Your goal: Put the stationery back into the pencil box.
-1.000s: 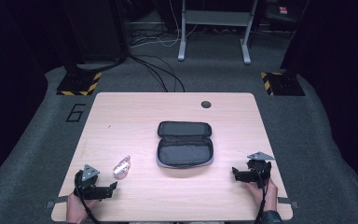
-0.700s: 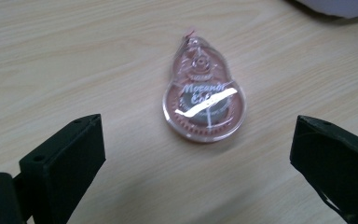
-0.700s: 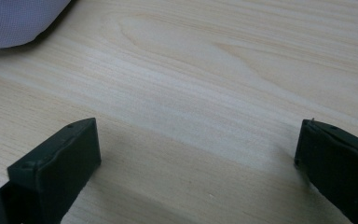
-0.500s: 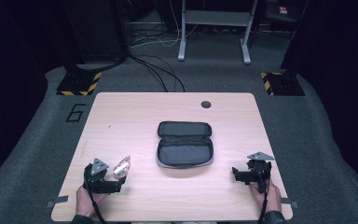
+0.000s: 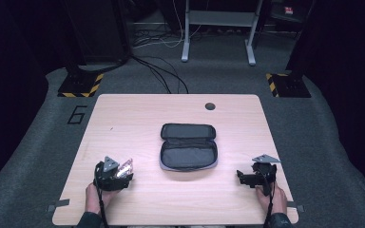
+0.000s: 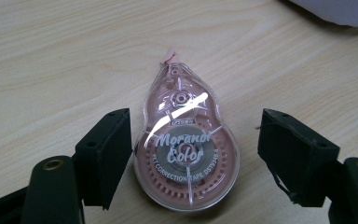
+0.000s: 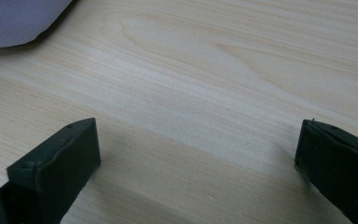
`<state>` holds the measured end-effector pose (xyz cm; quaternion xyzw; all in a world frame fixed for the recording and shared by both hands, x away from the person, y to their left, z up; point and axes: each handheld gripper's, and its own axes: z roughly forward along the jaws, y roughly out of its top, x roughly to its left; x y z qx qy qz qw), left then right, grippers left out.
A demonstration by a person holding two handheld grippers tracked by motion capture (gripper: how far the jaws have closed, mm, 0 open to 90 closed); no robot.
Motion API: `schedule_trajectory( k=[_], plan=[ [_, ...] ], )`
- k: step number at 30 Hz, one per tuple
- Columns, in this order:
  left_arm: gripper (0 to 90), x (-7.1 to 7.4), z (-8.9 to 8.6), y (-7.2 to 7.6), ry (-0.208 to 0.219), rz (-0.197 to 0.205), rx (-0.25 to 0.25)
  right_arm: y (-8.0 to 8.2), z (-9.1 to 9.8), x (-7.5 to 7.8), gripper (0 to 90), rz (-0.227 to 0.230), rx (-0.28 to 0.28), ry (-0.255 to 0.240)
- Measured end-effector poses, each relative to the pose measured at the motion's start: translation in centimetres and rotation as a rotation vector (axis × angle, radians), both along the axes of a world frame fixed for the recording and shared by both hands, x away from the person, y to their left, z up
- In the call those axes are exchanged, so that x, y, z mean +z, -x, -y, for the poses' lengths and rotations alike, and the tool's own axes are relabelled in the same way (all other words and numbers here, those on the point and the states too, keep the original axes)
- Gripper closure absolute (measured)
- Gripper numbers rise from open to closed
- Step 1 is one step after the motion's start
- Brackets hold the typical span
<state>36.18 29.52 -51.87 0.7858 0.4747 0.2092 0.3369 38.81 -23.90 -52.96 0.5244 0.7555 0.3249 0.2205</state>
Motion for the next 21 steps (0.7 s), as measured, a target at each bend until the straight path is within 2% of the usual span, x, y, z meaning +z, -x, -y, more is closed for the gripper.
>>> schedule_trajectory(
  k=[4, 8, 9, 10, 13, 14, 16, 21],
  plan=[
    [29.7, -0.36, 0.02, -0.18, -0.003, 0.007, -0.001, 0.0, 0.04, 0.01, 0.0, -0.002, 0.003, 0.004],
    [38.7, -0.49, -0.13, 0.02, 0.011, 0.009, -0.012, 0.0, 0.08, 0.0, 0.0, 0.001, 0.006, 0.006],
    [39.0, -0.59, -0.09, 0.05, 0.016, 0.02, -0.005, 0.0, 0.0, 0.01, 0.0, -0.002, 0.0, 0.001],
    [39.2, -0.5, -0.15, 0.08, 0.012, 0.009, -0.012, 0.0, 0.01, 0.0, 0.0, 0.0, 0.0, 0.0],
    [39.6, -0.51, -0.18, 0.11, 0.013, 0.011, -0.016, 0.01, 0.03, 0.0, 0.0, -0.001, 0.002, 0.003],
    [39.6, -0.6, -0.13, 0.12, 0.014, 0.025, -0.012, 0.01, 0.08, -0.01, 0.0, 0.001, 0.006, 0.007],
    [39.7, -0.5, -0.23, 0.15, 0.016, 0.01, -0.022, 0.02, 0.07, 0.0, 0.0, -0.002, 0.006, 0.007],
    [39.7, -0.24, -0.36, 0.41, 0.032, 0.031, -0.017, 0.02, 0.07, -0.02, 0.0, 0.001, 0.006, 0.006]
  ],
)
